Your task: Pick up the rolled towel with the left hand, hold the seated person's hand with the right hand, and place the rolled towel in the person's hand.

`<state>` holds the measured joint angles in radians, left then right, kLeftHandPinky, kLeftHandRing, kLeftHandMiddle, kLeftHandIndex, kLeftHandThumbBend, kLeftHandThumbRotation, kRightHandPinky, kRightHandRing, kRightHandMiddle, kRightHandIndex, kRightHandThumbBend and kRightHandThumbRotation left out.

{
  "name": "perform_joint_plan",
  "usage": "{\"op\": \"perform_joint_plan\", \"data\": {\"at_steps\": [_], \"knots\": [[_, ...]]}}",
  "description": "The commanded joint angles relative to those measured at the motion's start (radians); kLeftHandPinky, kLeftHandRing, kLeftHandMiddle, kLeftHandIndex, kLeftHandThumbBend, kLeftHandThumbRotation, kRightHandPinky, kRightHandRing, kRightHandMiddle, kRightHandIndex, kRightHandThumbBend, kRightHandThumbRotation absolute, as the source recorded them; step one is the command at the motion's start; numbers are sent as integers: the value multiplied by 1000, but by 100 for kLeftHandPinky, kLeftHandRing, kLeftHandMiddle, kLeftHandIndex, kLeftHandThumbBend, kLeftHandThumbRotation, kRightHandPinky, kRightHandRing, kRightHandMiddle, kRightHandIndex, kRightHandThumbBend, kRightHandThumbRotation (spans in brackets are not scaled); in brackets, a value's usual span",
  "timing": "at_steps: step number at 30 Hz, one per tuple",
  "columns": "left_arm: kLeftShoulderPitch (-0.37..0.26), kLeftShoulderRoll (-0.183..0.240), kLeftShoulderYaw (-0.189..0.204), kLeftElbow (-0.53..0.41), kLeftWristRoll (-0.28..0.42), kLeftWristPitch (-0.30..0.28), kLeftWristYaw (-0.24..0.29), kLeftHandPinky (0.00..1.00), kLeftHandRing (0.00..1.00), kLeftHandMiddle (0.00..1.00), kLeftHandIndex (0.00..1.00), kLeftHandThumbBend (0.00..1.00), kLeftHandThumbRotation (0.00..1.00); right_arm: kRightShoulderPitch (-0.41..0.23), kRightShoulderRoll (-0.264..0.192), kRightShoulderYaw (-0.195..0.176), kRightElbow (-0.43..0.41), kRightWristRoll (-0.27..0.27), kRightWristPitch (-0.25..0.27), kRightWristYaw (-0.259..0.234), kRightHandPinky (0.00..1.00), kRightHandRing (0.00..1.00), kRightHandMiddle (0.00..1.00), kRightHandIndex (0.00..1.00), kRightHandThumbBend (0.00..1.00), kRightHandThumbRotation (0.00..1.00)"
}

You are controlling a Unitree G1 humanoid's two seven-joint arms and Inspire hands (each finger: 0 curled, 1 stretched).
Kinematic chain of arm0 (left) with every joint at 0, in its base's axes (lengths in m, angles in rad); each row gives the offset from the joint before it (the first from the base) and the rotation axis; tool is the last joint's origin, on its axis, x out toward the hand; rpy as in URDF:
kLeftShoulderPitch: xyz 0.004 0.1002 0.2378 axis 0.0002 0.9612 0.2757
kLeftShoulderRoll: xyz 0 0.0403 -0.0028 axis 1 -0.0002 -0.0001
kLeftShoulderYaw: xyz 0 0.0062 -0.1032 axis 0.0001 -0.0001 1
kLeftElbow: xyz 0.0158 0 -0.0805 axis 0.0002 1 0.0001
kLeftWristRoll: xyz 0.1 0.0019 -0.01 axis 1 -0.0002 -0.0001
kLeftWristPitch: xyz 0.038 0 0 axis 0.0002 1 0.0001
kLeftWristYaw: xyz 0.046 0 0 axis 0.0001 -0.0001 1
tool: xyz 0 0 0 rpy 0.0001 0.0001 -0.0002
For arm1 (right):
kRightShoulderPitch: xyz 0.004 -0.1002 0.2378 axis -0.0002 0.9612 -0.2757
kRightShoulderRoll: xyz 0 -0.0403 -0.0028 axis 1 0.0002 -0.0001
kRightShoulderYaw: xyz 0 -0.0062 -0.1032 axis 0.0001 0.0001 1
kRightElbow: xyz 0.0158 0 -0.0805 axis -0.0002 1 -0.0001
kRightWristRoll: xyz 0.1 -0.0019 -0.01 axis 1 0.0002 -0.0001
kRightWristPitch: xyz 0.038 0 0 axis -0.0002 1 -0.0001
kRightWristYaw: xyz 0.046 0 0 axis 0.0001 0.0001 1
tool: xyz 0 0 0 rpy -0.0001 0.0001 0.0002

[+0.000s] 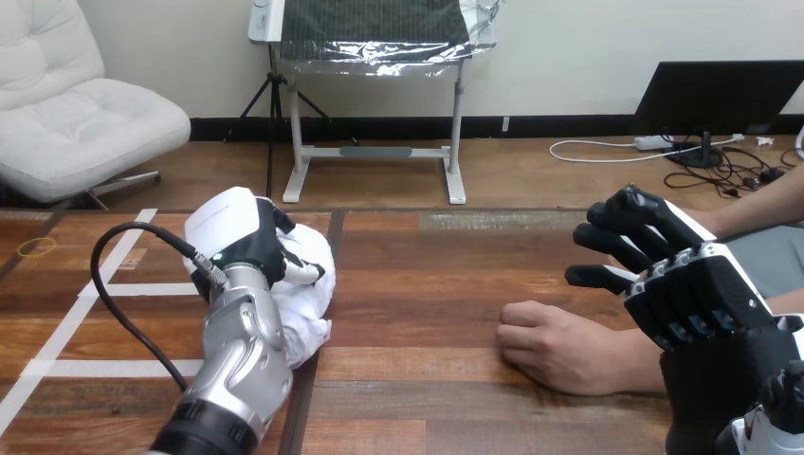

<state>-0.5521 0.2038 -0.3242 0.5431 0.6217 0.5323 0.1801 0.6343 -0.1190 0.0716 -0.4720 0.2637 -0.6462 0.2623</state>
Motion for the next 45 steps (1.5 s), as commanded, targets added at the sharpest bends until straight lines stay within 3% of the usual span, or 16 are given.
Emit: {"op": "perform_joint_plan", "data": {"at_steps": [1, 12, 26, 37, 45], "knots": [[-23, 39, 0, -62, 16, -1, -25, 33, 44, 62, 72, 59, 0, -45, 0, -8, -35, 0, -4, -2, 69, 79, 81, 80, 86, 100], [-20, 57, -24, -97, 54, 49, -85, 35, 49, 62, 74, 61, 0, -49, 1, -11, -31, 0, -6, -2, 69, 79, 81, 80, 86, 100], [-5, 66, -24, -150, 80, 73, -107, 39, 58, 67, 76, 65, 0, -47, 1, -10, -35, -3, -1, -3, 67, 79, 81, 80, 87, 100], [3, 65, -29, -211, 110, 130, -112, 53, 68, 73, 77, 79, 1, -46, 2, -10, -33, -5, -5, -2, 68, 79, 81, 80, 86, 100], [26, 48, -21, -301, 143, 191, -99, 60, 73, 78, 79, 82, 10, -44, -2, -9, -35, -1, -1, 0, 68, 79, 81, 80, 86, 100]]}}
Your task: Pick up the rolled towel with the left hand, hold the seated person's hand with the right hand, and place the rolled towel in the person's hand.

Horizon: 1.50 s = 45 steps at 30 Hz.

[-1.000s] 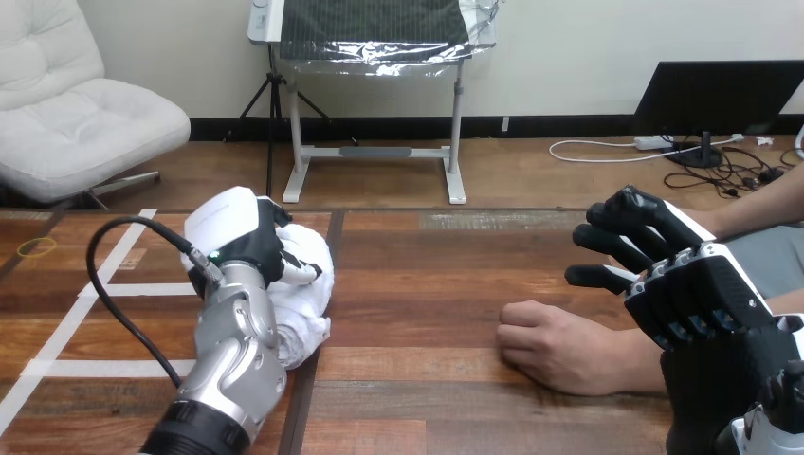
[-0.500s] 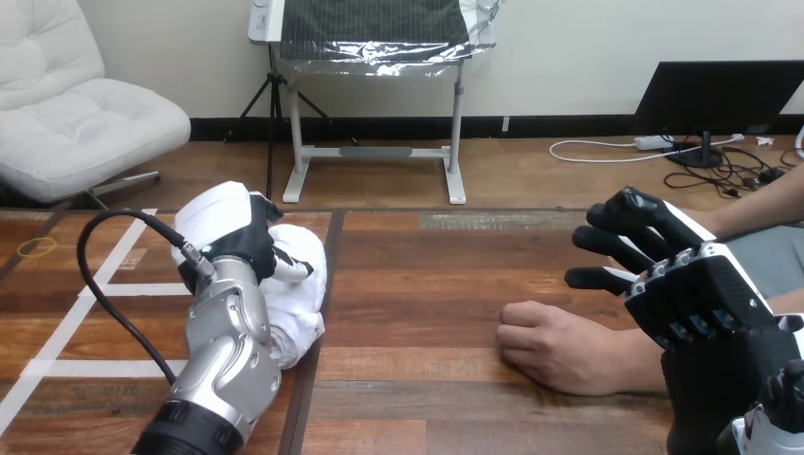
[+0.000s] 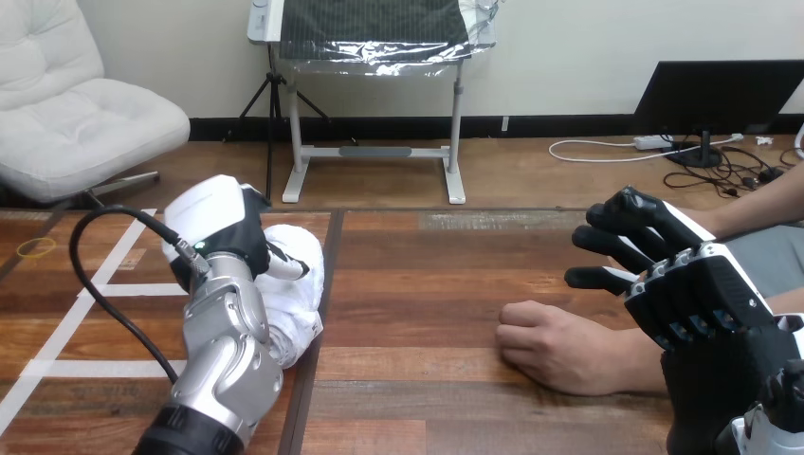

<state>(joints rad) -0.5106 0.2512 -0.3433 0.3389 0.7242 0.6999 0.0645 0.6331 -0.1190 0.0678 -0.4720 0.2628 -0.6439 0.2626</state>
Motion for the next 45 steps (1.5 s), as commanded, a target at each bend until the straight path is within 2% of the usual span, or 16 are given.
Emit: {"op": "perform_joint_plan", "data": {"at_steps": [1, 7, 13, 26, 38, 45], "knots": [[-13, -1, -1, -105, 43, 28, 17, 60, 74, 78, 80, 83, 12, -43, -2, -6, -35, 0, -3, 0, 68, 79, 81, 80, 86, 100], [13, -7, 7, -185, 56, 50, 23, 61, 74, 79, 80, 84, 19, -44, -1, -5, -32, 2, -5, 1, 68, 79, 81, 81, 86, 100], [38, -4, 4, -273, 79, 81, 2, 60, 75, 80, 81, 84, 26, -42, 0, -5, -32, 2, -5, 1, 69, 79, 81, 81, 86, 100], [110, -8, 17, -481, 101, 92, -9, 60, 76, 81, 82, 84, 36, -42, 0, -3, -29, 9, -7, 3, 69, 80, 81, 81, 85, 100], [166, -27, 19, -621, 131, 99, -16, 73, 82, 85, 83, 83, 43, -45, -2, -5, -21, 11, -11, 7, 69, 80, 81, 81, 85, 100], [180, -55, 23, -643, 147, 100, -6, 80, 85, 87, 85, 82, 46, -49, 2, -3, -19, 11, -9, 6, 69, 80, 81, 81, 85, 100]]}}
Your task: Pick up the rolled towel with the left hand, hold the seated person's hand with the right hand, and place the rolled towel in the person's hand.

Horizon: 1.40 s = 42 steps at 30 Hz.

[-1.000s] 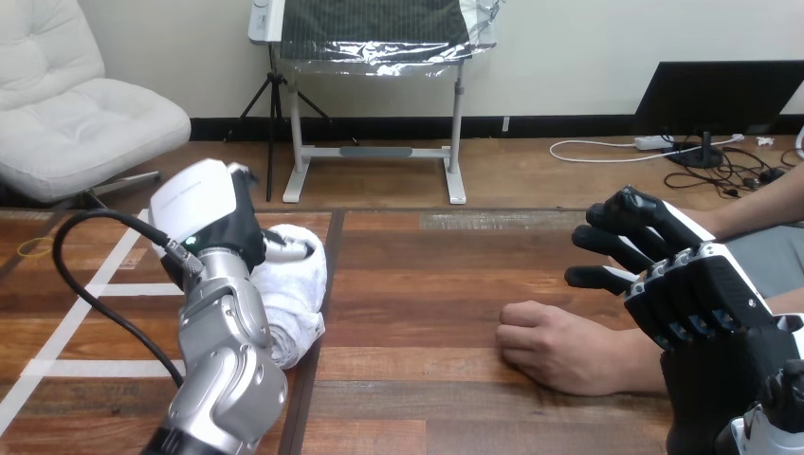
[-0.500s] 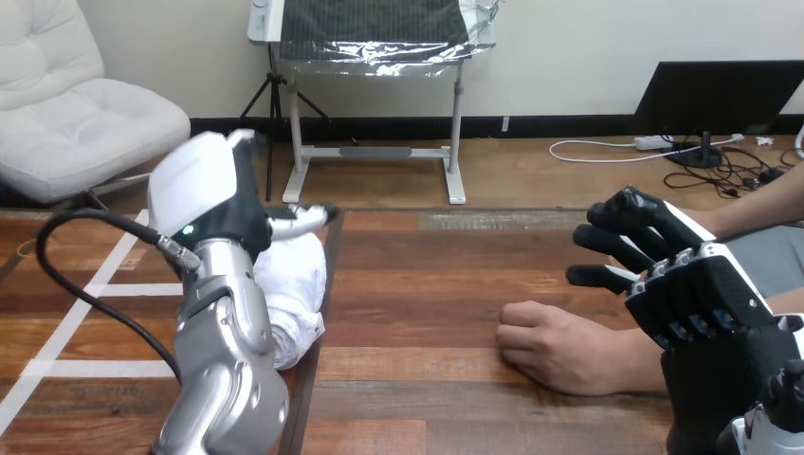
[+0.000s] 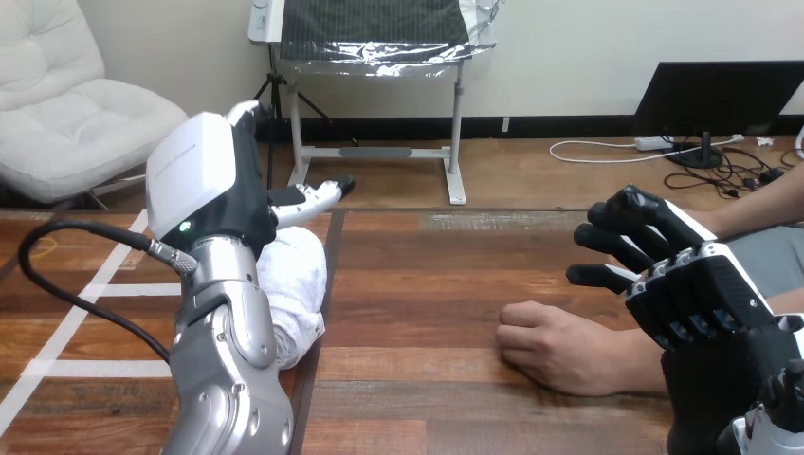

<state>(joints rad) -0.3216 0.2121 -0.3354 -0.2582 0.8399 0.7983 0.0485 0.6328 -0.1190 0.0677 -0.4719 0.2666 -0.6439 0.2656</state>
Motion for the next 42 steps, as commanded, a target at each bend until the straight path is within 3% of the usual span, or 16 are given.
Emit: {"op": "perform_joint_plan", "data": {"at_steps": [1, 13, 29, 42], "knots": [[-9, -18, 15, -45, 33, 1, 11, 81, 86, 87, 85, 82, 46, -49, 2, -2, -19, 7, -9, 3, 69, 80, 81, 81, 85, 100], [-20, -92, 34, 45, 25, 1, 90, 84, 89, 90, 88, 86, 44, -53, 6, 3, -15, 4, -3, 0, 69, 80, 81, 81, 86, 100], [-57, -231, 108, 252, -29, 10, 288, 99, 99, 99, 99, 95, 44, -53, 3, 3, -17, 0, -1, 0, 69, 80, 81, 81, 86, 100], [-93, -289, 163, 416, -102, -41, 430, 100, 100, 100, 100, 94, 43, -50, -4, -4, -20, 10, 1, 4, 70, 80, 81, 81, 86, 100]]}}
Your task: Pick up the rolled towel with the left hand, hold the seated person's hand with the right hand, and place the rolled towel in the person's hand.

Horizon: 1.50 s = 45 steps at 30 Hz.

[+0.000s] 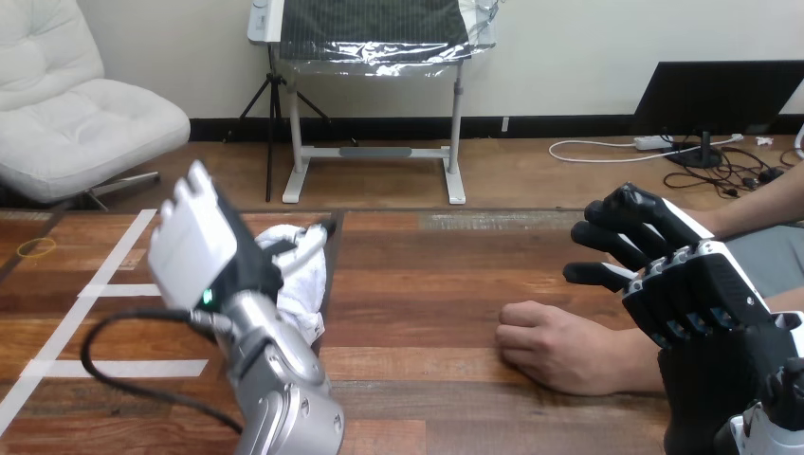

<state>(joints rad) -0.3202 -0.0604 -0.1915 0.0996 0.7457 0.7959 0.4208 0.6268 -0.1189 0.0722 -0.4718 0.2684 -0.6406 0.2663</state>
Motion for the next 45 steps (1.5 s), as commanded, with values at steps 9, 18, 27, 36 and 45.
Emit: {"op": "perform_joint_plan", "data": {"at_steps": [9, 18, 27, 36, 45], "knots": [[-123, -31, 41, 151, -53, -50, 126, 100, 100, 100, 100, 93, 43, -42, -10, -10, -22, 21, 0, 10, 70, 80, 81, 81, 85, 100], [-154, -35, 53, 232, -84, -47, 164, 100, 100, 100, 100, 92, 43, -46, -8, -15, -19, 19, -8, 15, 70, 80, 81, 81, 85, 100], [-180, -38, 62, 279, -116, -30, 170, 100, 100, 100, 100, 91, 42, -45, -8, -19, -20, 18, -10, 20, 68, 79, 81, 80, 85, 100], [-196, -35, 57, 306, -131, -12, 156, 100, 100, 100, 100, 92, 42, -40, -10, -11, -28, 31, -3, 26, 68, 79, 81, 80, 86, 100], [-217, -32, 52, 330, -151, 23, 133, 100, 100, 100, 100, 92, 44, -38, 0, -10, -25, 23, -9, 24, 68, 79, 81, 80, 86, 100]]}}
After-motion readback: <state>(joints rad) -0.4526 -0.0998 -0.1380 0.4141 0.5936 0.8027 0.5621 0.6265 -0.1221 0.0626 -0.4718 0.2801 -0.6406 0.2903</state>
